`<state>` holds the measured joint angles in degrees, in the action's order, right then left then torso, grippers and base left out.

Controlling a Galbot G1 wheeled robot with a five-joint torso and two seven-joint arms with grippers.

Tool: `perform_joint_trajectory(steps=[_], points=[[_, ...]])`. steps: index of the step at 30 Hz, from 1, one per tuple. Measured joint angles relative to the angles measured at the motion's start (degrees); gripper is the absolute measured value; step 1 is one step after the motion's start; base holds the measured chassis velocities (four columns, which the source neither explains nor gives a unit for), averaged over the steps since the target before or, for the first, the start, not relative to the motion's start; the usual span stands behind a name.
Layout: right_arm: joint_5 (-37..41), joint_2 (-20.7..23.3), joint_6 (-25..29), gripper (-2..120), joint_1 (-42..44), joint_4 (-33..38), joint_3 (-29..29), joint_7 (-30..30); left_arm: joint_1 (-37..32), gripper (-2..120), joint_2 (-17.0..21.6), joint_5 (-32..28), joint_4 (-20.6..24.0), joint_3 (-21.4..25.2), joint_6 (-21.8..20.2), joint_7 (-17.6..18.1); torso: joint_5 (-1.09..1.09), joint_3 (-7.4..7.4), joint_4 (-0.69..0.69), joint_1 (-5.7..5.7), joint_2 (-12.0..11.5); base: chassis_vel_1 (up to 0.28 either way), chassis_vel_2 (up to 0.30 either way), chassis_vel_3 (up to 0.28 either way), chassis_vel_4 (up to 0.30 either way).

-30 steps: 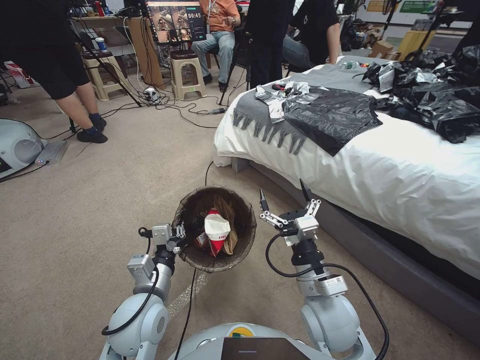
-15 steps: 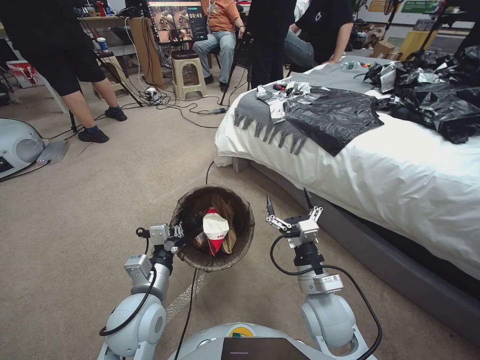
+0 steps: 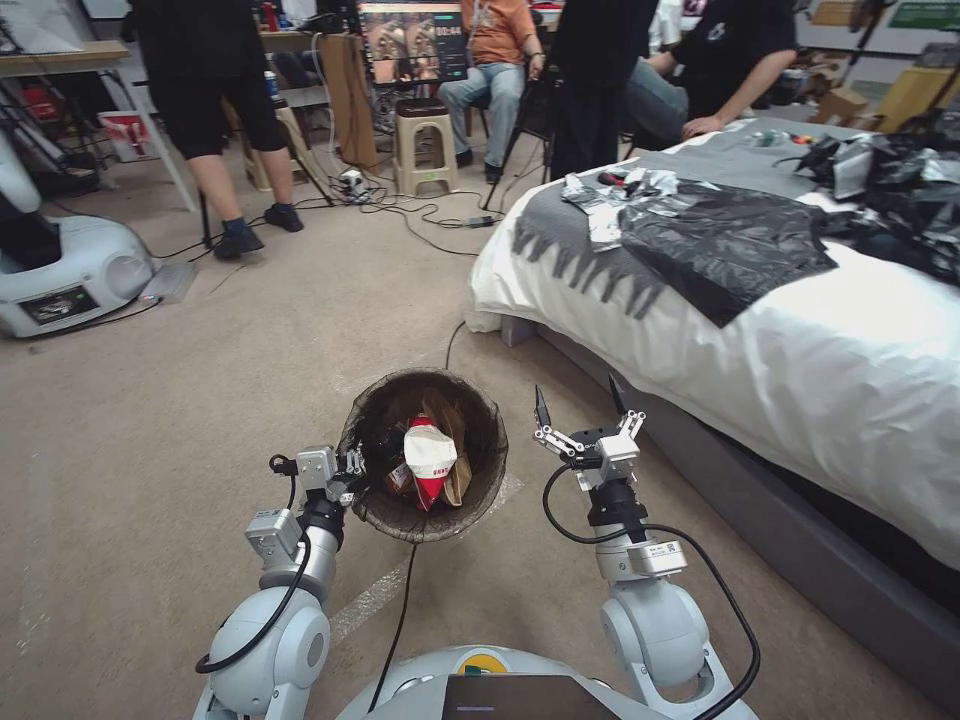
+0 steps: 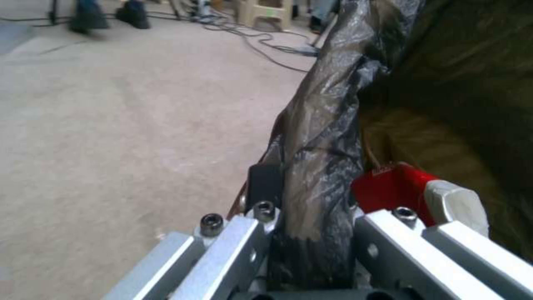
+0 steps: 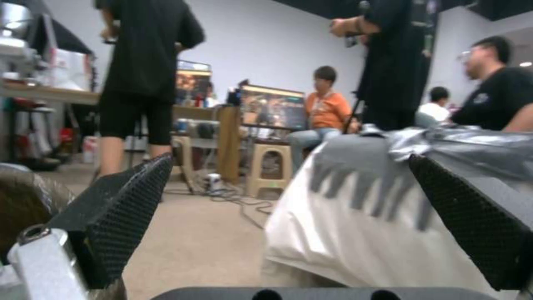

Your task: Pick up the trash bin, then pick up the garbage from the floor and place it into the trash bin.

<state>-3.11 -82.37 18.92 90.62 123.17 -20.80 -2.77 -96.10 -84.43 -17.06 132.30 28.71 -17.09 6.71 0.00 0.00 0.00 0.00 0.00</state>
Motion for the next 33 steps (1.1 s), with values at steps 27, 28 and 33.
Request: perform_joint_trajectory(steps=[27,28,33], points=[[0.36,0.44,-0.23,100,-0.64,-0.51,-0.20,0.15,-0.42,2,0.12,-0.18,0.68,0.49,0.02,0.10,0.00,0.00,-0.01,0.00,-0.01,0.119,0.125,0.128,0.115],[0.36,0.43,-0.22,100,-0.63,-0.51,-0.19,0.16,-0.41,2,0.11,-0.18,0.67,0.48,0.02,0.10,0.00,0.00,-0.01,0.00,-0.01,0.110,0.133,0.129,0.119],[0.36,0.33,-0.17,100,-0.55,-0.51,-0.17,0.20,-0.33,2,0.07,-0.11,0.22,0.31,0.07,0.10,-0.01,0.00,0.00,0.00,-0.01,0.141,0.130,0.101,0.122]])
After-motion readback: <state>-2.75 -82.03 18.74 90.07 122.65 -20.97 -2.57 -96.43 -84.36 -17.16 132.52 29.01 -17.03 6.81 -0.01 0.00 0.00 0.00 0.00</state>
